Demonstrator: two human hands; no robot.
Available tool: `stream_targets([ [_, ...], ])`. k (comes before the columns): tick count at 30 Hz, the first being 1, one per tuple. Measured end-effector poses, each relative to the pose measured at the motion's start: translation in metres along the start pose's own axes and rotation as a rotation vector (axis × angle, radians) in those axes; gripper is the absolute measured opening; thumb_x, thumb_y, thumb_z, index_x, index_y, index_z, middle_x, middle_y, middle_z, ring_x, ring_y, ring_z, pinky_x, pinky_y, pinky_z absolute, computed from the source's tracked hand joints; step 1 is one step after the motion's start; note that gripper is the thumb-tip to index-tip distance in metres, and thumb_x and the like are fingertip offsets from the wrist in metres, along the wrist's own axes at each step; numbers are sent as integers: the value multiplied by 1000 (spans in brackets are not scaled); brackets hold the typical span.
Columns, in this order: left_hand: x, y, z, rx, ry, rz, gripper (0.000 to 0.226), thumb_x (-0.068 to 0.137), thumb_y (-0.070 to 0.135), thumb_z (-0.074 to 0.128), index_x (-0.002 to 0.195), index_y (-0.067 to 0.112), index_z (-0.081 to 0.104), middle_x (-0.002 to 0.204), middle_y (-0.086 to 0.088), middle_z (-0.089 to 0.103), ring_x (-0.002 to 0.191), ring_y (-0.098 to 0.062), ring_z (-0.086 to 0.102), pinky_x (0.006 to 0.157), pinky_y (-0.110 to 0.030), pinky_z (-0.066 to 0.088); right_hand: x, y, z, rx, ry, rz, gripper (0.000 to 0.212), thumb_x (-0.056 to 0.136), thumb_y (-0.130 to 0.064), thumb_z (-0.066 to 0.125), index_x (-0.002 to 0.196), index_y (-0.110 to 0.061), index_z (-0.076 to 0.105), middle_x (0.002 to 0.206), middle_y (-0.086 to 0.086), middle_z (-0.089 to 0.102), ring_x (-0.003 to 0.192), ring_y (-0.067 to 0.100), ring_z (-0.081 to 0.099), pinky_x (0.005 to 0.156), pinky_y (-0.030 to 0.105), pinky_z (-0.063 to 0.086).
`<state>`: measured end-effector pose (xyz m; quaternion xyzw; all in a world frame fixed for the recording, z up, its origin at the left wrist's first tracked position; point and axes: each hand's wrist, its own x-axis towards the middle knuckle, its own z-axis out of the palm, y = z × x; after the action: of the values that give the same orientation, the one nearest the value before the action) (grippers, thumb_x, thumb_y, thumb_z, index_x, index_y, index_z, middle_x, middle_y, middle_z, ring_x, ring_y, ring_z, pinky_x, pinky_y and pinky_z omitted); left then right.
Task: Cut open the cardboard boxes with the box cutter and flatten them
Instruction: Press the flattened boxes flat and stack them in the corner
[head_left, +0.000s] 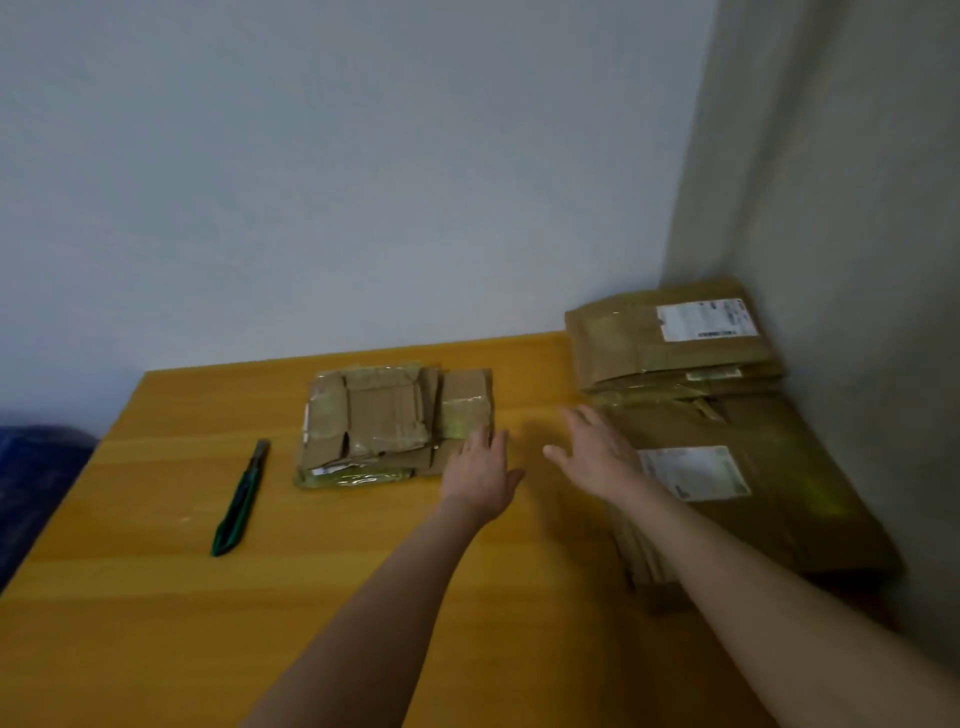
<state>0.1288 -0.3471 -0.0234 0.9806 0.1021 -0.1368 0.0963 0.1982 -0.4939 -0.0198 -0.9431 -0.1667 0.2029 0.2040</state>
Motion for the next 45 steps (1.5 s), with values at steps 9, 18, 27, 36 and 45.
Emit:
stream_targets([
  [9,44,-244,-14,-537,178,-610,101,79,61,66,151,11,15,158,-14,16,140,-39,30,110,-55,33,96,-128,107,229,-115,239,110,77,-69,61,154,-23,-1,162,6,-7,148,32,1,118,54,17],
  [18,85,-304,15,-902,-73,-690,111,63,87,54,146,17,35,144,-17,38,129,-39,43,105,-53,42,131,-148,129,284,-22,523,123,66,-74,67,154,-24,-2,159,18,3,146,39,6,111,54,26],
  [27,87,-284,-24,-1209,198,-694,86,66,39,86,135,9,43,124,-8,58,111,-33,58,94,-52,51,129,-149,95,517,137,515,123,63,-53,83,153,-29,4,157,15,13,143,39,21,110,52,32],
  [36,62,-174,-69,-1188,352,-581,65,78,60,68,118,12,47,106,-4,61,91,-23,61,78,-42,55,74,-94,-9,454,354,340,117,64,-57,80,153,-31,8,149,11,22,133,33,37,100,45,41],
  [45,19,7,-35,-1262,217,-533,66,72,43,82,111,9,42,102,-6,55,94,-25,57,82,-42,52,-24,64,-78,388,330,423,109,68,-49,81,152,-32,13,150,15,20,137,37,27,107,50,32],
])
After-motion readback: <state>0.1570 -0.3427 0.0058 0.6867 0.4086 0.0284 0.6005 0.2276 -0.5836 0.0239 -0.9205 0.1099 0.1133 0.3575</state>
